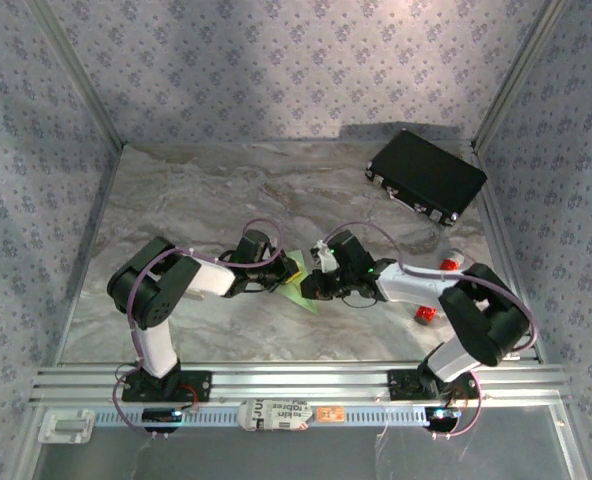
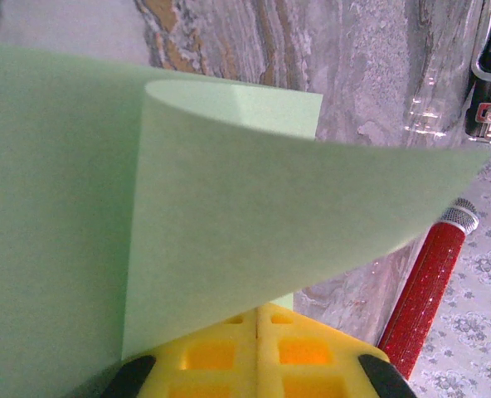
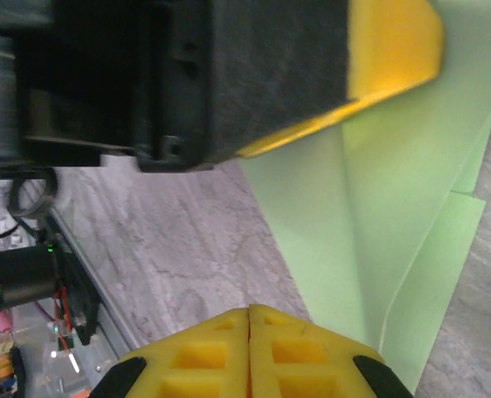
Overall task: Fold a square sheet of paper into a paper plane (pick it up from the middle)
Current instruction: Fourth fold the wing at the center of the table.
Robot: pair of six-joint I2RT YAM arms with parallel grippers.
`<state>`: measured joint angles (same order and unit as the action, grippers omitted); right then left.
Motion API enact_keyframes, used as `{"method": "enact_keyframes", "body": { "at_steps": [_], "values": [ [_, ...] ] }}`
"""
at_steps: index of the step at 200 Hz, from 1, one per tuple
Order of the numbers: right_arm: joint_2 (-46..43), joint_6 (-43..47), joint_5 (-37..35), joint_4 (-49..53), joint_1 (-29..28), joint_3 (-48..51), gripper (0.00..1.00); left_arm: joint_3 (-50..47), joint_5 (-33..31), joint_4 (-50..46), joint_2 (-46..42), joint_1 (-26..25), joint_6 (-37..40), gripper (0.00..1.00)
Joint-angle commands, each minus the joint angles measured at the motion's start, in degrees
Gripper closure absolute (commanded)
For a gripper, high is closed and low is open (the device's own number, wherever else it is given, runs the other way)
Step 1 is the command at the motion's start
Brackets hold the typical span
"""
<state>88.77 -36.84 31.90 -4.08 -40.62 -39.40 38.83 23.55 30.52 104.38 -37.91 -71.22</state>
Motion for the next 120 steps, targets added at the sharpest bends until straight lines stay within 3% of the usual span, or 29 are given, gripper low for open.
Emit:
{"method": "enact_keyframes", "body": {
  "at_steps": [1, 120],
  "values": [
    [3.0, 0.3, -0.2, 0.8, -0.6, -2.1, 0.92, -1.7, -3.1, -4.8, 3.0, 0.5, 0.0, 0.97],
    [5.6, -0.7, -1.2, -3.0, -0.8, 4.0, 0.93, -1.7, -3.1, -5.4, 2.5, 0.5, 0.2, 0.97]
  ]
}}
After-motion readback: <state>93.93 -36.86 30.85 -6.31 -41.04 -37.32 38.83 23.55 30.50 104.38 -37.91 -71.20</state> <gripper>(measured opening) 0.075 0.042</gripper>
